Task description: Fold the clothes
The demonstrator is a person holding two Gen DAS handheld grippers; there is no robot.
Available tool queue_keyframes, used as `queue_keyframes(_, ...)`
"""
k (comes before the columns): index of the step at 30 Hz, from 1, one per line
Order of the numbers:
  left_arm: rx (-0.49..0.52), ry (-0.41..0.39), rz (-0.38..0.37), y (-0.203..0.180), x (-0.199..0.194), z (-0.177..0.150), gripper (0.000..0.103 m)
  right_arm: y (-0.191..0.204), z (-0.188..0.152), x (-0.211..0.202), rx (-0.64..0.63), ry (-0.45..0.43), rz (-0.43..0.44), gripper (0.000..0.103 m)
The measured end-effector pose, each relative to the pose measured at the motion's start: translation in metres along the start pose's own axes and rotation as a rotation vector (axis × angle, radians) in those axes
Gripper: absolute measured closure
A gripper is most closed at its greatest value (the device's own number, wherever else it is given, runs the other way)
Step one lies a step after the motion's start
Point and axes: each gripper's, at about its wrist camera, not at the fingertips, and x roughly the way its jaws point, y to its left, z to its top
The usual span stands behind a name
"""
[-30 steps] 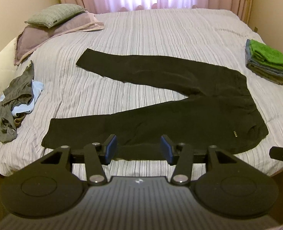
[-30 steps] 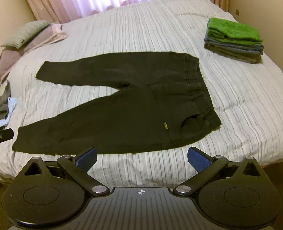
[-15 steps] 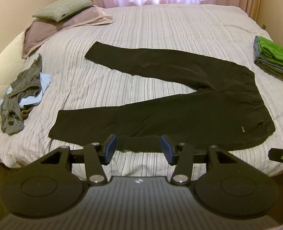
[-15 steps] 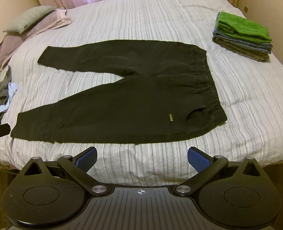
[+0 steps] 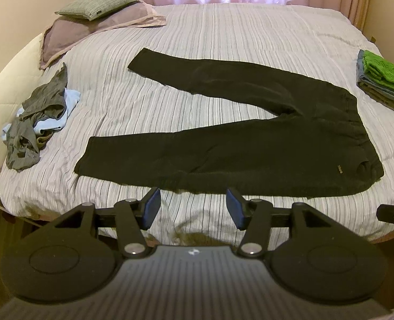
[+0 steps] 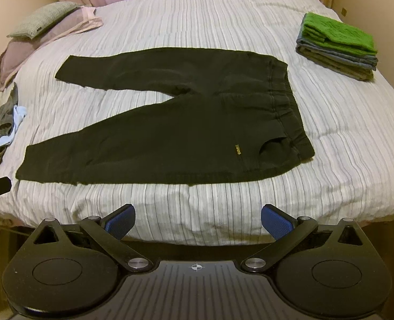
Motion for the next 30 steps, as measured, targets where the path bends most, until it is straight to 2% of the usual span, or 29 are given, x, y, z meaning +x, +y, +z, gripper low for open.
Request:
queue_keyframes(14,-0.005,0.028,-0.003,0.007,-0.006,-0.025,0.053,0.003,-0.026,-0.007,-0.002,0.023,-0.014,0.0)
queue_keyframes(30,-0.022,0.008,0.016,0.015,-0.024,-0.04,0.053,0.007,-0.039,-0.021,-0.008,-0.002,0.002,0.0)
